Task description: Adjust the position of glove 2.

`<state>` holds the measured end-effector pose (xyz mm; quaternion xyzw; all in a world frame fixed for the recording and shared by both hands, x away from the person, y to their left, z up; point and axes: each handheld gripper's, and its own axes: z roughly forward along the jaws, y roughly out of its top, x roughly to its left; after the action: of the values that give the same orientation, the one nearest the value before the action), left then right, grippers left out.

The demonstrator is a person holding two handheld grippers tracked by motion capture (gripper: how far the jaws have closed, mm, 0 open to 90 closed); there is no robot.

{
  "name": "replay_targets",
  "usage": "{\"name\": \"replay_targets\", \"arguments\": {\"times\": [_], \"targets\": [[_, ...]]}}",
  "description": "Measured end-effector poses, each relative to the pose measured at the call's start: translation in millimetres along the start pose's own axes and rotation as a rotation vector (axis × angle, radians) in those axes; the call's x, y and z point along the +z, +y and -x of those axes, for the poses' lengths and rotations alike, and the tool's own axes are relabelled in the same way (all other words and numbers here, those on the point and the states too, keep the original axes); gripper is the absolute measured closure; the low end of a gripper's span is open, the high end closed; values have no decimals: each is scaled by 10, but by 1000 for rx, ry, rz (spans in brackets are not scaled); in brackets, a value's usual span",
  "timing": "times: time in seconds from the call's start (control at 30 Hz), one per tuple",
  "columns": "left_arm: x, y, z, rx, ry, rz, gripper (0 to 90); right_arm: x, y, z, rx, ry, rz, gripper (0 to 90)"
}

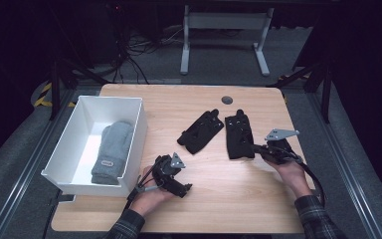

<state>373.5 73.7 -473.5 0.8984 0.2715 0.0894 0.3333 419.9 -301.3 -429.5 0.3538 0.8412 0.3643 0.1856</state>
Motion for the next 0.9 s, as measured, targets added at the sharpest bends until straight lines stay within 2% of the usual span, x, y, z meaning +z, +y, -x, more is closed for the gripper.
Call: {"name": "replay_targets", "arguments": {"times": [0.03,0.13,0.2,0.37,0.43,0.57,0.67,0.7,0.73,0.9], "targets": [[0,-29,-6,8,-5,23,0,69,68,53,1,3,1,896],[7,-56,-19,19,-15,50,0,149,126,95,-2,1,1,896],[8,-55,-19,19,-15,51,0,247,176,149,-3,-6,2,896],[7,-54,-18,16,-12,50,3,342,213,255,17,-20,15,896],[7,-53,-20,14,-12,52,7,366,222,263,22,-6,23,896],[6,-54,-21,12,-8,58,21,444,239,221,3,2,4,895],[7,-54,-21,12,-9,58,21,522,227,190,-8,5,-29,896],[6,-54,-21,12,-8,58,21,557,208,184,-18,0,-57,897],[6,-55,-21,12,-8,58,21,576,180,182,-16,-2,-56,897],[6,-55,-21,12,-8,58,21,527,150,165,-11,3,-68,898]]}}
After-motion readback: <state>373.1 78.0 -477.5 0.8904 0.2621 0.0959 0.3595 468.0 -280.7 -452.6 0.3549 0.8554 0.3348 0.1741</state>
